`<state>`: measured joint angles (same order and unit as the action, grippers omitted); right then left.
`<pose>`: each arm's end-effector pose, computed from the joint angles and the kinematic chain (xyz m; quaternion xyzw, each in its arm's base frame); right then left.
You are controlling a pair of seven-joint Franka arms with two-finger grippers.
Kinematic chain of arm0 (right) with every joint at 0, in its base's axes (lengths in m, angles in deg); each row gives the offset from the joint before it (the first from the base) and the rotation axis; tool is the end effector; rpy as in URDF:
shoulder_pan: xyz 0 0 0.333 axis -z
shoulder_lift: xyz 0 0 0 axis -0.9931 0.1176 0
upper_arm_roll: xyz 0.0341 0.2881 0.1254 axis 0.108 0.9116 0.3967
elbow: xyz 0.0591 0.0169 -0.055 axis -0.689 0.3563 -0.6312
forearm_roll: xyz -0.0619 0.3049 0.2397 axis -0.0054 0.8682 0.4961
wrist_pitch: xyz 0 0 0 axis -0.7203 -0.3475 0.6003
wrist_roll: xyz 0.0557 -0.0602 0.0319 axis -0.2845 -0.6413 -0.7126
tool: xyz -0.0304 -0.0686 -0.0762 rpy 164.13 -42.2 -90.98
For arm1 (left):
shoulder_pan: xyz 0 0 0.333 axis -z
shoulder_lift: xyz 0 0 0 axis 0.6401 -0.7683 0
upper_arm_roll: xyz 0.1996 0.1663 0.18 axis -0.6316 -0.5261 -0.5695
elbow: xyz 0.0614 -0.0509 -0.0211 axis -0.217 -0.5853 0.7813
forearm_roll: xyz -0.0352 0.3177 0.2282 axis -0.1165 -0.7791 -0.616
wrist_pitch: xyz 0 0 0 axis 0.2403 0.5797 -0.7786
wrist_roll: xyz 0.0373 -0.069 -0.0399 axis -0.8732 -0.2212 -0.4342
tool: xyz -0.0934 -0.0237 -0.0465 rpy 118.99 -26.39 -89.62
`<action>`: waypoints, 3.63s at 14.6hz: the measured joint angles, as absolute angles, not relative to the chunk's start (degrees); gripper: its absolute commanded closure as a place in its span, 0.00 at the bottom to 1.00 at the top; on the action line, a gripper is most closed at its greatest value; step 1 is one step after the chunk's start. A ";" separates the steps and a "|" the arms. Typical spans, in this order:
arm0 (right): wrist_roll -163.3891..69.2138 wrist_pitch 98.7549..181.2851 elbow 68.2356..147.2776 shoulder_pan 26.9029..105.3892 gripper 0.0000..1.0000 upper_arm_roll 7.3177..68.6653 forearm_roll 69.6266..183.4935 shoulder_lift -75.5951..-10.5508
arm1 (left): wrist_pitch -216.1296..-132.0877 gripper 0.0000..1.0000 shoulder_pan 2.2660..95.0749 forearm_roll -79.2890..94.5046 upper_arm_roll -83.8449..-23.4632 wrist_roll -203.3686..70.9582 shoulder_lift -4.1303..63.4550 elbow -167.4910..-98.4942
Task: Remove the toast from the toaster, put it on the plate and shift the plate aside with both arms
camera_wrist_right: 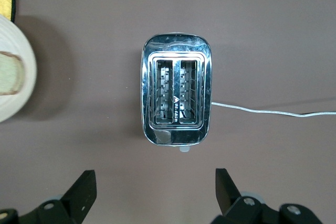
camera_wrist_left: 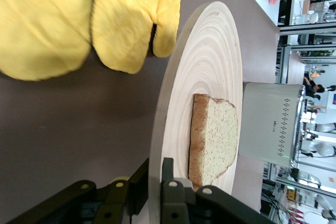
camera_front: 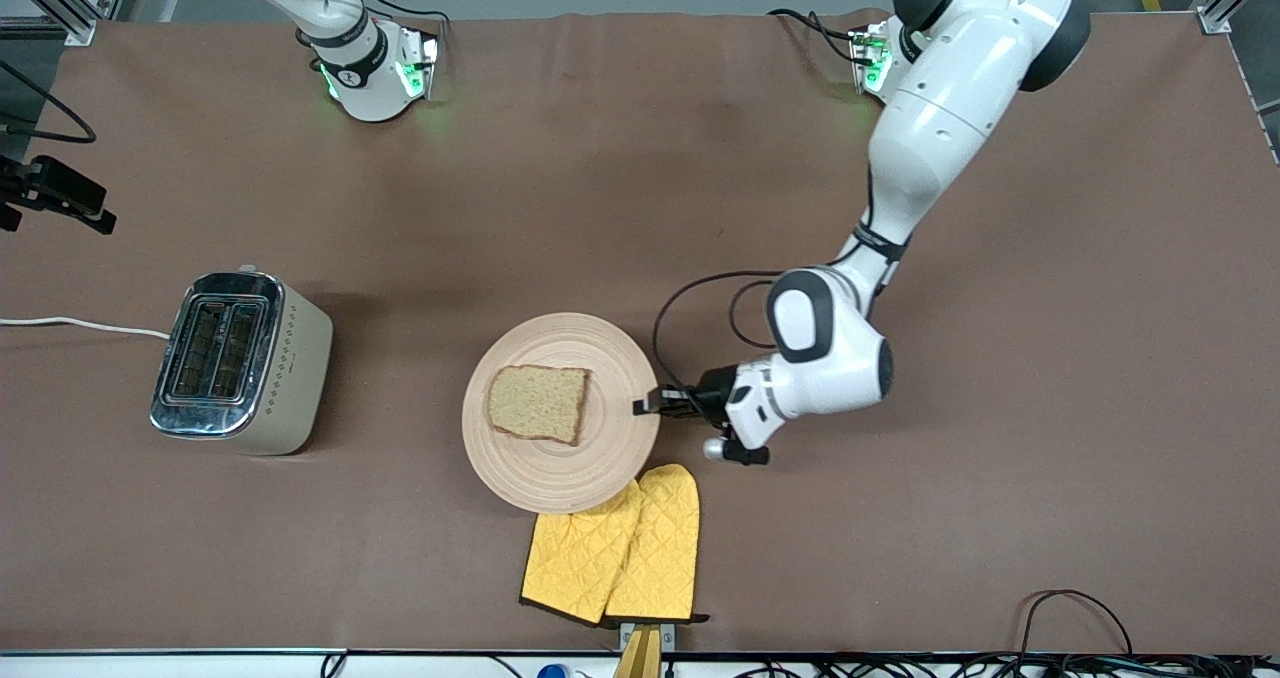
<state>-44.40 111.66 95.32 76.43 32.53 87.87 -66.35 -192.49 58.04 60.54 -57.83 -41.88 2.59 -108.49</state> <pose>0.5495 -0.0424 0.6475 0.9997 -0.0161 0.0027 0.0159 0.6649 -0.3756 0.2157 0.8827 0.0070 -0.0072 0.4699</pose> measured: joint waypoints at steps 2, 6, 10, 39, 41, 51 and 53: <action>-44.40 111.55 95.20 76.41 0.00 32.58 87.87 -66.35 | -187.25 0.99 53.49 60.54 -57.95 -38.37 3.82 -109.89; -44.40 111.53 95.15 76.50 0.00 32.55 87.91 -66.35 | -174.33 0.99 41.21 59.43 -58.17 -29.55 5.87 -113.11; -44.73 111.51 95.14 78.93 0.00 33.90 87.98 -66.34 | -164.80 0.99 26.68 49.75 -58.13 -26.00 5.95 -113.85; -43.60 111.30 95.08 85.48 0.00 41.67 88.79 -66.33 | -157.09 0.00 6.82 18.14 -55.24 -22.08 11.47 -108.99; -43.60 111.28 95.08 85.48 0.00 41.64 88.80 -66.33 | -157.02 0.00 10.52 15.01 -54.60 -29.31 17.05 -108.44; -43.60 111.43 95.06 85.34 0.00 41.55 89.48 -66.33 | -147.84 0.00 26.89 2.22 -54.40 -58.10 38.66 -108.97; -43.60 111.44 95.05 85.33 0.00 41.55 89.49 -66.33 | -146.89 0.00 27.74 -0.25 -54.25 -59.41 41.80 -110.09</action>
